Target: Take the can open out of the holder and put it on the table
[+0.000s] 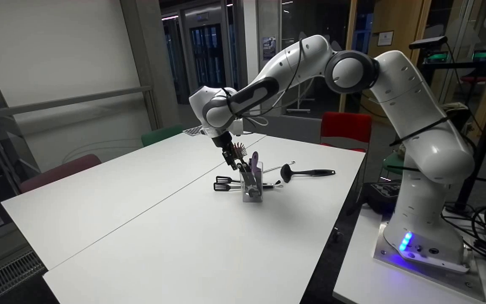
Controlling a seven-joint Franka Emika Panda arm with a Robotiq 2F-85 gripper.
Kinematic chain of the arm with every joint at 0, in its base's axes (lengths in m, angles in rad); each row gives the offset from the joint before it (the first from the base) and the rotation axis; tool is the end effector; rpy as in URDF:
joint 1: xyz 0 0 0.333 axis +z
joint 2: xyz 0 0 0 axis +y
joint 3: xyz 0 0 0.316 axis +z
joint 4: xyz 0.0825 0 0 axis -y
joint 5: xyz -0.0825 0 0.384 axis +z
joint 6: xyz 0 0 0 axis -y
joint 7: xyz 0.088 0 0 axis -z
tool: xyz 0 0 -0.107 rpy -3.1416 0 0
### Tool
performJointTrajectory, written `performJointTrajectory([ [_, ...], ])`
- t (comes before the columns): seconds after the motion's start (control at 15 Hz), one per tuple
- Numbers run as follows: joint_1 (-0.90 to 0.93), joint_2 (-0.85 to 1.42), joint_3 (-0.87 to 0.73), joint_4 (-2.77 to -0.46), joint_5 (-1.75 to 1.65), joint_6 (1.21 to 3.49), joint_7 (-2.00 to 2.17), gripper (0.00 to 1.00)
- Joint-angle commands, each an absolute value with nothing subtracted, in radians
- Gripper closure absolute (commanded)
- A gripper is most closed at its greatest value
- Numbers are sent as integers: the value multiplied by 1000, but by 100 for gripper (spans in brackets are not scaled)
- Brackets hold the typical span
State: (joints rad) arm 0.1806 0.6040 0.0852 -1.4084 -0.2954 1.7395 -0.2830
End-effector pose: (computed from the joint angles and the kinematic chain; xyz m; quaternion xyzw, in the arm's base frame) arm 0.6724 0.1450 0.3334 0.9359 0.3049 -0.1345 0.1145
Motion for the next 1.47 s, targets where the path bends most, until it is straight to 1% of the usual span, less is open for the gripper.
performJointTrajectory([
  [0.0,165,487,95,-1560,-287,1784,-260,0],
  [0.73,133,481,96,-1613,-256,1831,-280,0],
  [0.8,130,481,96,-1616,-256,1835,-280,5],
  [0.87,128,481,95,-1618,-255,1838,-280,26],
  [1.0,124,480,95,-1622,-256,1842,-281,31],
  [1.07,123,479,95,-1623,-256,1845,-281,36],
  [1.13,122,479,95,-1625,-256,1845,-281,43],
  [1.4,121,478,95,-1624,-255,1843,-281,74],
])
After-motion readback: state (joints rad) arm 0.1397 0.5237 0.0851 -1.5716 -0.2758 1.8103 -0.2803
